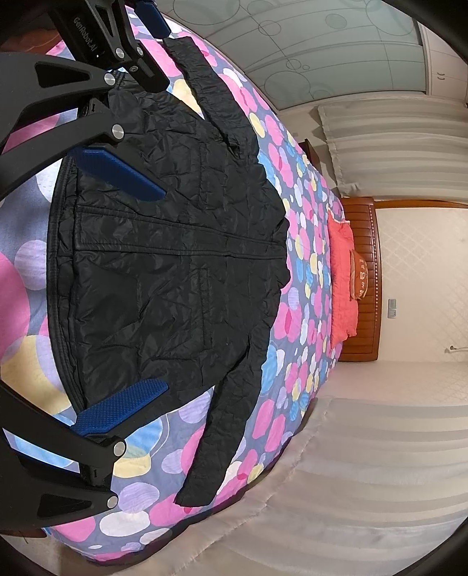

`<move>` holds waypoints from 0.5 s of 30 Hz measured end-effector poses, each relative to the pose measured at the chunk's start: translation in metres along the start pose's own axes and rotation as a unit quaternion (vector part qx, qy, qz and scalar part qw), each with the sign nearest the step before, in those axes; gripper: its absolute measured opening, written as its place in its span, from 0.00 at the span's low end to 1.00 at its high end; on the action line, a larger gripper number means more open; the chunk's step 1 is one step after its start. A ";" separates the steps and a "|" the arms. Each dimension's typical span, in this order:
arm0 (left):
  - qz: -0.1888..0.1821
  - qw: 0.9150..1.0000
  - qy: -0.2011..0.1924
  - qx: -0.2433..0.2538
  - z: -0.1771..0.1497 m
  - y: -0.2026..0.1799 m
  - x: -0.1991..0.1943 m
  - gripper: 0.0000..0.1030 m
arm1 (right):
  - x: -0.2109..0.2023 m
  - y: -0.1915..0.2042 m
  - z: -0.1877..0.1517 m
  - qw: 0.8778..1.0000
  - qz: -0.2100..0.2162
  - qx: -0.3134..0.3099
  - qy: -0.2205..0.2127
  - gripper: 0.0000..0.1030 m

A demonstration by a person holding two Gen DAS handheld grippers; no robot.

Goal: Fold large clothes

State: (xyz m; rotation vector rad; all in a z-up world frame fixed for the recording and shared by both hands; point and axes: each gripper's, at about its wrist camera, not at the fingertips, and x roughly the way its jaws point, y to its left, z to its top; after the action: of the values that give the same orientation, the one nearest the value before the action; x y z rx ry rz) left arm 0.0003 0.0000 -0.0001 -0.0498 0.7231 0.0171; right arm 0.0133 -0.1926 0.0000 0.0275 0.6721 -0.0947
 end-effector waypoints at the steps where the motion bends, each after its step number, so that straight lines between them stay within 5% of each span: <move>1: 0.000 1.000 0.000 0.000 0.000 0.000 0.000 0.98 | 0.000 0.000 0.000 1.000 0.000 0.000 0.000 0.96; 15: 0.000 1.000 0.001 0.000 0.000 0.000 0.001 0.98 | 0.000 0.000 -0.001 1.000 0.000 0.000 0.001 0.96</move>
State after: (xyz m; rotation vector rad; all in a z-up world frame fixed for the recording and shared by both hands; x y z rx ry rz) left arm 0.0008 0.0000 -0.0004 -0.0493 0.7251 0.0175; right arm 0.0130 -0.1921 -0.0004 0.0269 0.6741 -0.0947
